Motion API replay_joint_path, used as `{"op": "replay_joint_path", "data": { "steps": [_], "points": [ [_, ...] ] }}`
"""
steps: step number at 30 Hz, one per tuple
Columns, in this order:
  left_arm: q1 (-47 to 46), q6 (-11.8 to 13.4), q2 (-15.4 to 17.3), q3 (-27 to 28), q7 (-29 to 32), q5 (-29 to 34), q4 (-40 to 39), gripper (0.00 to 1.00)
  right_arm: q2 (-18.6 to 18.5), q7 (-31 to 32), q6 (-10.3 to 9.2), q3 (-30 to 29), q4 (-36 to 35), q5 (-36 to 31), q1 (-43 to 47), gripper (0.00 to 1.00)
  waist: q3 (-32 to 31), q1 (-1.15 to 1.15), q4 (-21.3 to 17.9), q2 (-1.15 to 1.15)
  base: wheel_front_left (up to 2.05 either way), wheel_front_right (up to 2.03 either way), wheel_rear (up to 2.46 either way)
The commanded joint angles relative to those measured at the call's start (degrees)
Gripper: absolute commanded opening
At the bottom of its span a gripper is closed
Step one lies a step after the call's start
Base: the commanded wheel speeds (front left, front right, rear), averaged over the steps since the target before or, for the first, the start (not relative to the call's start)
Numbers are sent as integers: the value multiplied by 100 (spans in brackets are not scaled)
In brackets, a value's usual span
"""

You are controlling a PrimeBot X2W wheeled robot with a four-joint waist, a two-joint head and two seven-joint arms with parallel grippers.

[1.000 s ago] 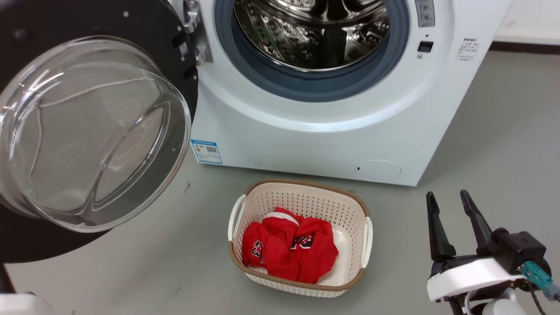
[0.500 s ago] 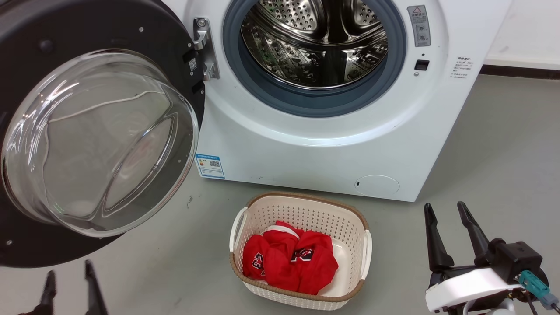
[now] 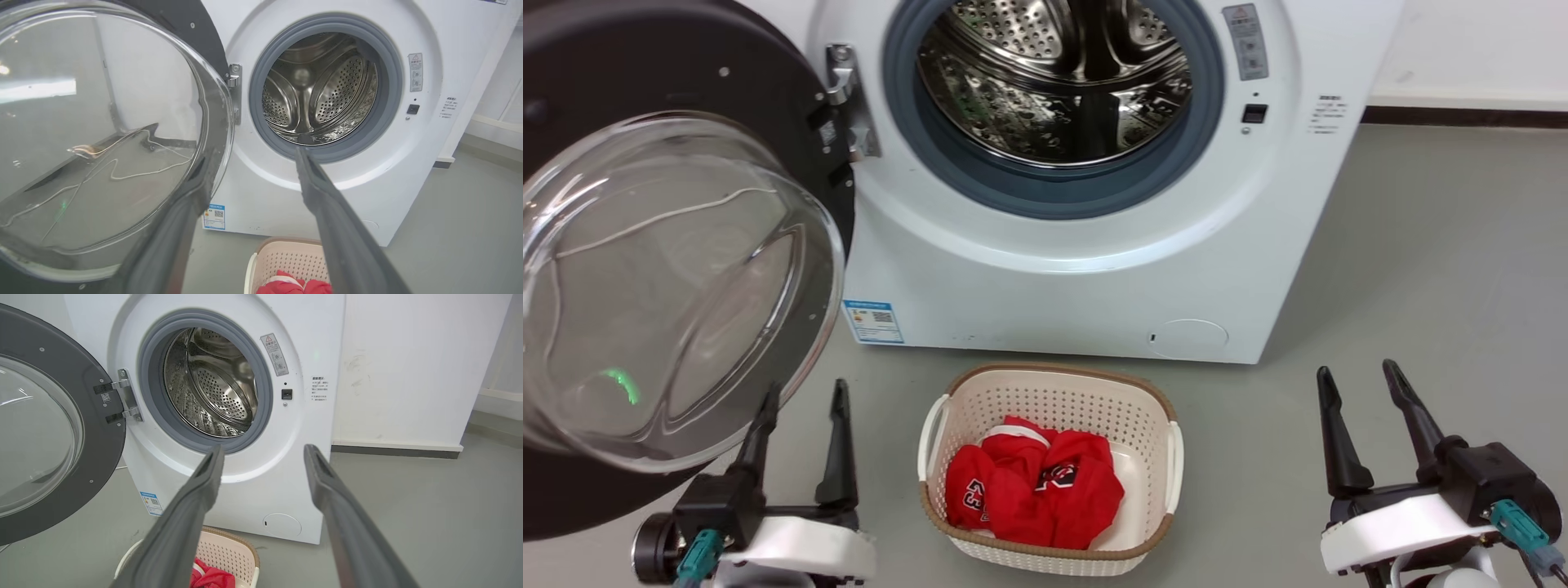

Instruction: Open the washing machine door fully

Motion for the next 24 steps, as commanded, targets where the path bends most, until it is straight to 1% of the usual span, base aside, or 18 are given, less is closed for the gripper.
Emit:
{"op": "replay_joint_path", "data": {
  "steps": [1,5,9,24],
  "points": [
    [-83,29,1,-68,-13,7,17,100,6,-10,-2,-14,-67,-84,-50,100,3,0,-126,0,0,0,0],
    [-109,80,2,-165,-13,50,-36,100,5,12,-2,-65,-229,-246,-26,100,-13,0,-315,0,0,0,0],
    [-17,125,1,-196,-13,94,-92,100,7,73,-2,-86,-388,-271,65,100,-22,0,-417,0,0,0,0],
    [24,184,0,-196,-13,186,-218,100,6,92,-2,-54,-182,-105,124,100,-44,0,-460,0,0,0,0]
  ]
}}
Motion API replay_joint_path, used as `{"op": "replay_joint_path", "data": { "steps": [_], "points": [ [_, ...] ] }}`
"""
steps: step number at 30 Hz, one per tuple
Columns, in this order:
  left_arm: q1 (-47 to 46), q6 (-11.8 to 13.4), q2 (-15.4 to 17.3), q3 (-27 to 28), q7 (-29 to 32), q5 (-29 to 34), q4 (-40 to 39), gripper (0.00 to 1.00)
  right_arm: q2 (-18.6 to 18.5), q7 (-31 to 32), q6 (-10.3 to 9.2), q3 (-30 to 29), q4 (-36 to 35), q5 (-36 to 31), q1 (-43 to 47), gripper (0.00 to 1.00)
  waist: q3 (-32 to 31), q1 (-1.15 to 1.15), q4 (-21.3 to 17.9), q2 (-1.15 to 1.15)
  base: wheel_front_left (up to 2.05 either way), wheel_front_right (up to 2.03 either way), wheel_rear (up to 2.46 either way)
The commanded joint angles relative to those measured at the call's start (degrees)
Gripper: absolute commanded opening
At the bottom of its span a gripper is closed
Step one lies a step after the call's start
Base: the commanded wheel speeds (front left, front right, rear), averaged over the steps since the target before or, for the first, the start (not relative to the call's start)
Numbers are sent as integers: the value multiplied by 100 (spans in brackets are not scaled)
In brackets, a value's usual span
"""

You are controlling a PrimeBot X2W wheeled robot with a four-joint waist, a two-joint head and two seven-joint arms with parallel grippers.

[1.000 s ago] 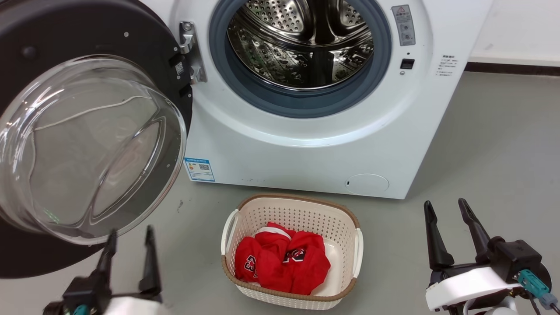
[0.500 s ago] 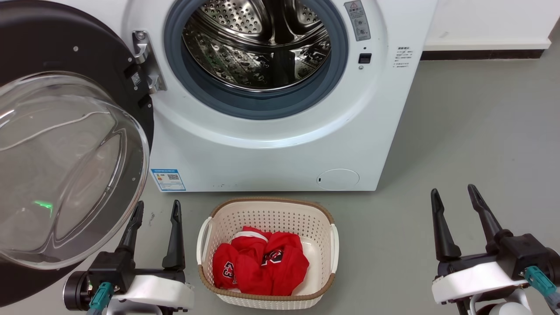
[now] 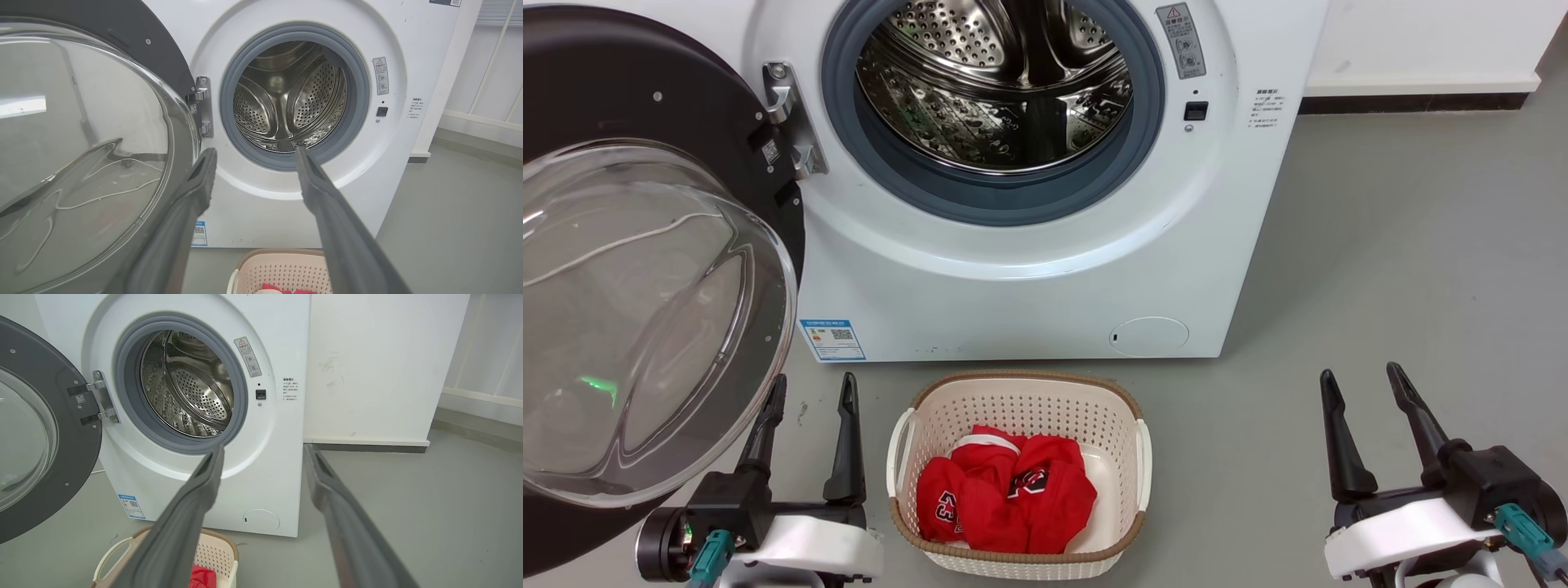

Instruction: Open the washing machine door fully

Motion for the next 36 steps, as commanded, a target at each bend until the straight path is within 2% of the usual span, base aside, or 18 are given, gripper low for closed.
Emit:
{"op": "replay_joint_path", "data": {
  "steps": [1,12,13,16,36],
  "points": [
    [46,16,0,5,-13,33,-16,100,6,-13,-2,4,11,1,19,100,0,0,-4,0,0,0,0],
    [14,-38,-1,16,-13,40,4,100,6,-47,-2,9,44,113,-11,100,16,0,-7,0,0,0,0],
    [7,-20,0,10,0,-2,9,0,0,-10,0,7,40,76,-3,0,16,0,-7,0,0,0,0],
    [56,-20,-10,15,40,-37,191,0,1,0,0,18,184,97,60,0,16,0,-7,0,0,0,0],
    [-127,-112,-6,134,589,-2261,413,0,-101,425,0,-30,336,2452,-110,0,7,0,-3,0,0,0,0]
  ]
}}
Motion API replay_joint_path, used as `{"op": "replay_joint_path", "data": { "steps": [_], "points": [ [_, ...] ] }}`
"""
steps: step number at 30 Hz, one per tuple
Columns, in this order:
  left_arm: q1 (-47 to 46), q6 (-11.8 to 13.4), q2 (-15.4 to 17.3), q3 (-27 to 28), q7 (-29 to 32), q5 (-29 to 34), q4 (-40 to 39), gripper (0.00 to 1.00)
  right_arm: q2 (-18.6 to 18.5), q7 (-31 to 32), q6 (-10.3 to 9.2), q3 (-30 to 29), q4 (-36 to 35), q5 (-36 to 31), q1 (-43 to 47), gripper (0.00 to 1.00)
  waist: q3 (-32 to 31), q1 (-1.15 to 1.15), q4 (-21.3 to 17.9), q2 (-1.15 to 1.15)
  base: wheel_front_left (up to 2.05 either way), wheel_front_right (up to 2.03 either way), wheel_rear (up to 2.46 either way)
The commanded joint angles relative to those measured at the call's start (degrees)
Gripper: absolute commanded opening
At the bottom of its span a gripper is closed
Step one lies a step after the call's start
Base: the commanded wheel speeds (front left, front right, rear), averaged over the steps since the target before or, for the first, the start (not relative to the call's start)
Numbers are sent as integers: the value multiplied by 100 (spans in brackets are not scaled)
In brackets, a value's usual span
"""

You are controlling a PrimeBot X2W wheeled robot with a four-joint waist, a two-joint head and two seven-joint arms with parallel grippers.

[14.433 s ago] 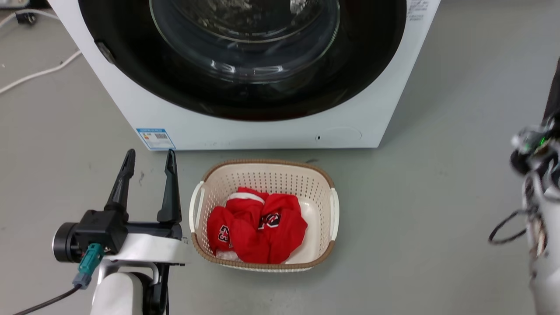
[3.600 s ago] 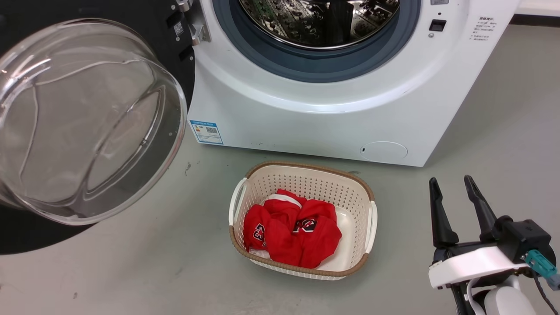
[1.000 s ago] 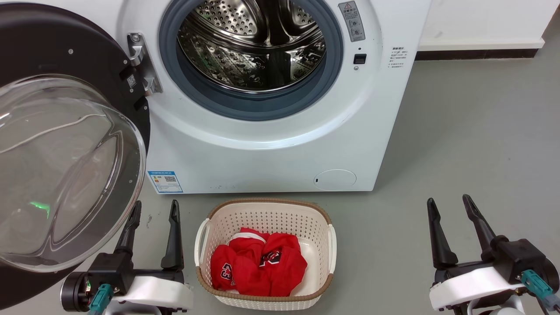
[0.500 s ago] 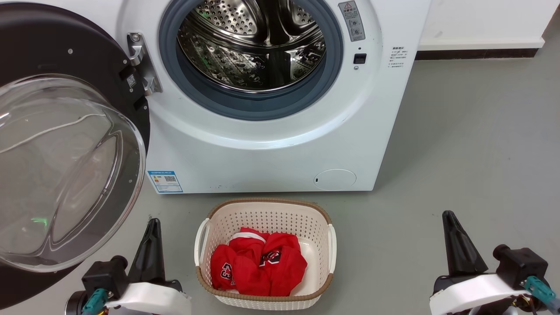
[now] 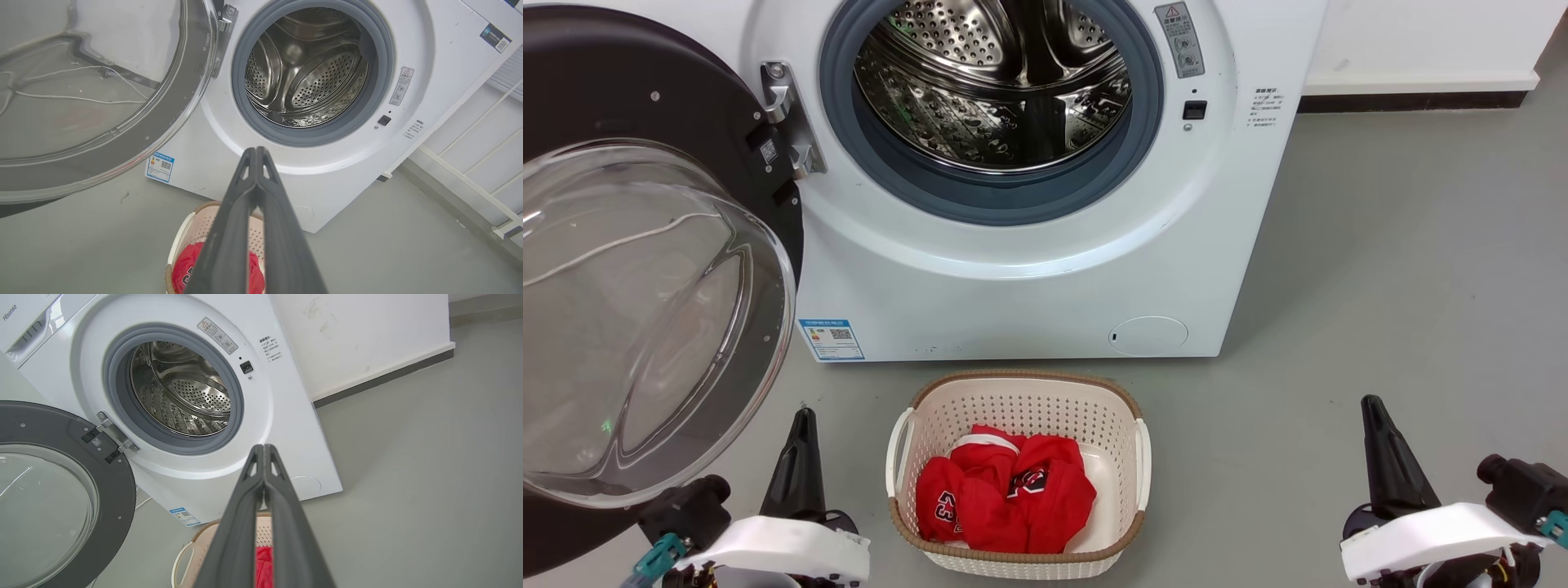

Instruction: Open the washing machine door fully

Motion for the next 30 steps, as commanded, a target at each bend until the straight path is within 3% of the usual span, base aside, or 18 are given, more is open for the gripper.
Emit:
{"op": "replay_joint_path", "data": {
  "steps": [1,30],
  "points": [
    [-161,-46,10,33,42,-225,-51,0,-49,40,0,-18,-58,251,-180,0,-1,0,0,0,0,0,0],
    [-360,-146,15,160,636,-2642,185,0,-102,561,0,-143,118,2740,-356,0,-14,0,7,0,0,0,0]
  ]
}}
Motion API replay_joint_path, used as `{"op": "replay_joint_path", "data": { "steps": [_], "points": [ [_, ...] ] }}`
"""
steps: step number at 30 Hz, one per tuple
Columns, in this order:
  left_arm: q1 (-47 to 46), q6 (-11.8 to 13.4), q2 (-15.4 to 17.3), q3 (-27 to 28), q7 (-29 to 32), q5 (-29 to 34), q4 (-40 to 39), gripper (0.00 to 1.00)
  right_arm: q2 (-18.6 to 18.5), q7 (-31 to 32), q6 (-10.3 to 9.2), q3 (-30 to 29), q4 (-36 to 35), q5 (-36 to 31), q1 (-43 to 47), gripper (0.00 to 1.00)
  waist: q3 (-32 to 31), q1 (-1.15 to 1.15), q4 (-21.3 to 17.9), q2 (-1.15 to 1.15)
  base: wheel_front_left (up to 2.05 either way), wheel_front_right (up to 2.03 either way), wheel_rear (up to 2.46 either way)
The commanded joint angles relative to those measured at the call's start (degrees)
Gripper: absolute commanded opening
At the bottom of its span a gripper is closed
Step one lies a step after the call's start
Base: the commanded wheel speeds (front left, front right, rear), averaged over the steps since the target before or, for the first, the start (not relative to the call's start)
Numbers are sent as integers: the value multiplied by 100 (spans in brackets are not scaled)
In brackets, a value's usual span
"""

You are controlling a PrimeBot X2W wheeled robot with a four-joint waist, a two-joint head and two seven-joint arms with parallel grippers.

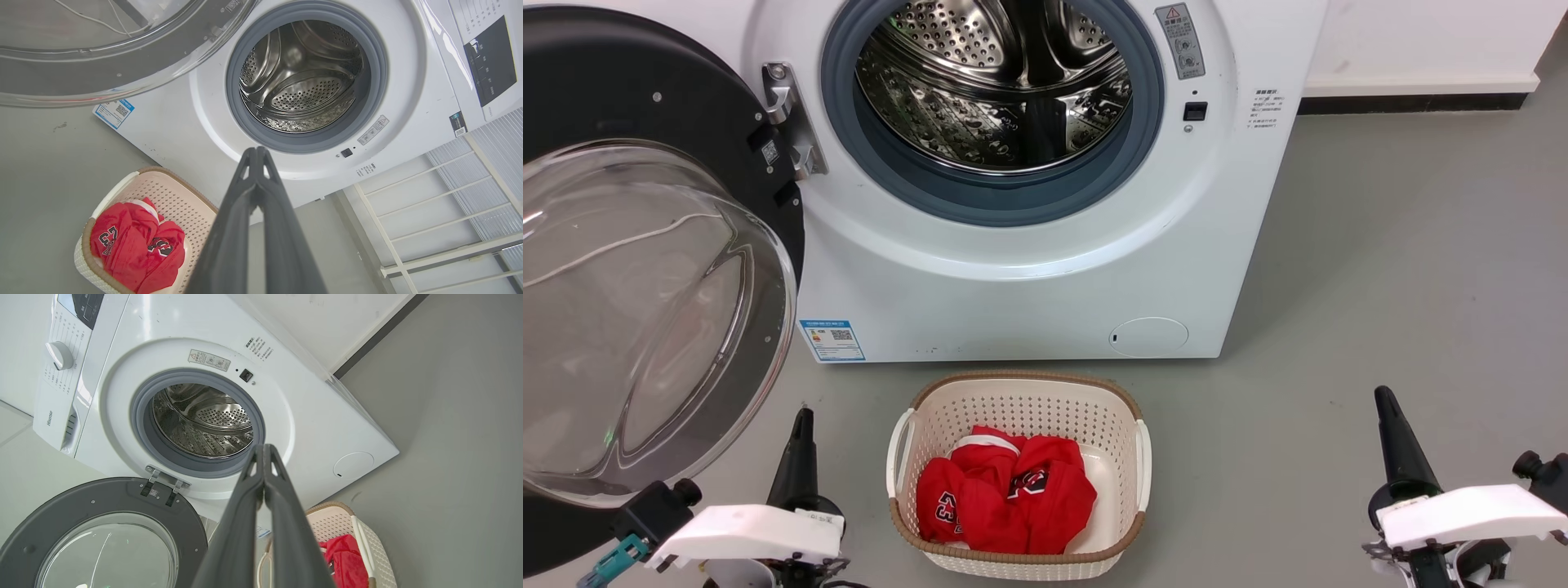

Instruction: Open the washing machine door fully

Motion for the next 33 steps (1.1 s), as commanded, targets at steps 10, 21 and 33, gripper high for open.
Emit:
{"op": "replay_joint_path", "data": {
  "steps": [10,21,33],
  "points": [
    [-213,-63,15,63,196,-792,24,0,-44,176,1,-65,12,818,-186,0,-5,0,2,0,0,0,0],
    [-261,-95,17,95,349,-1415,92,0,-44,324,1,-115,61,1449,-230,0,-10,0,4,0,0,0,0],
    [-318,-117,18,129,516,-2092,160,0,-38,499,1,-175,114,2124,-294,0,-15,0,7,0,0,0,0]
  ]
}}
